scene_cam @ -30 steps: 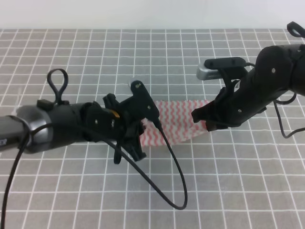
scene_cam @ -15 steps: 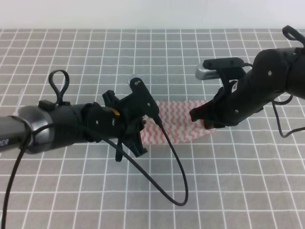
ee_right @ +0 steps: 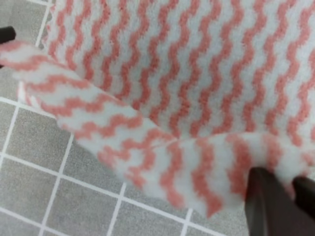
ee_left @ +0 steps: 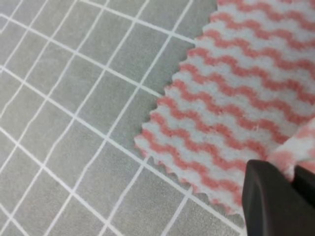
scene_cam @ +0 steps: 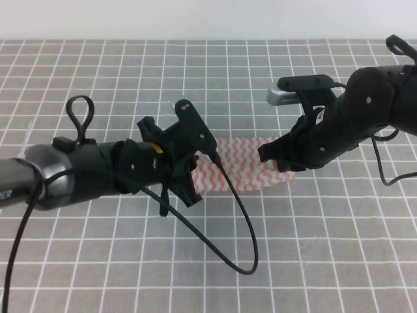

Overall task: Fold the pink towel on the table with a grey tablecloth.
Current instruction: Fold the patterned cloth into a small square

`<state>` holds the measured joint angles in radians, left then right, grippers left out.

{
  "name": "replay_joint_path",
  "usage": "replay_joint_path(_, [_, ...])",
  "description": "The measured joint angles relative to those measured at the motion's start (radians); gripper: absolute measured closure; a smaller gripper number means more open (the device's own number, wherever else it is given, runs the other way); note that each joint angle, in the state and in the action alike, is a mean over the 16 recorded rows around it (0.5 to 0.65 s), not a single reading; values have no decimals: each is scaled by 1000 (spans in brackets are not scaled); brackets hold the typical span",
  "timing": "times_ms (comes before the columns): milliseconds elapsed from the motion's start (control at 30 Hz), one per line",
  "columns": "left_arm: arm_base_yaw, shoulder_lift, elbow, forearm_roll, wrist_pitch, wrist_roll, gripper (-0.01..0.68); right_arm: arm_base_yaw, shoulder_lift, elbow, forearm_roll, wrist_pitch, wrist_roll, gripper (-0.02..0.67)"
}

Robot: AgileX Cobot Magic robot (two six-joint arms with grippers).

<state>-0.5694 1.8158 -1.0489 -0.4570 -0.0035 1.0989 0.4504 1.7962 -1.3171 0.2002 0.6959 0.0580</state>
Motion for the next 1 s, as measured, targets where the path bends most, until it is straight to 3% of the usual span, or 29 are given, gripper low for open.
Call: replay_joint_path(1000, [37,86,-96,-5,33,-25,673,-1,50,0,-3,-61,0,669])
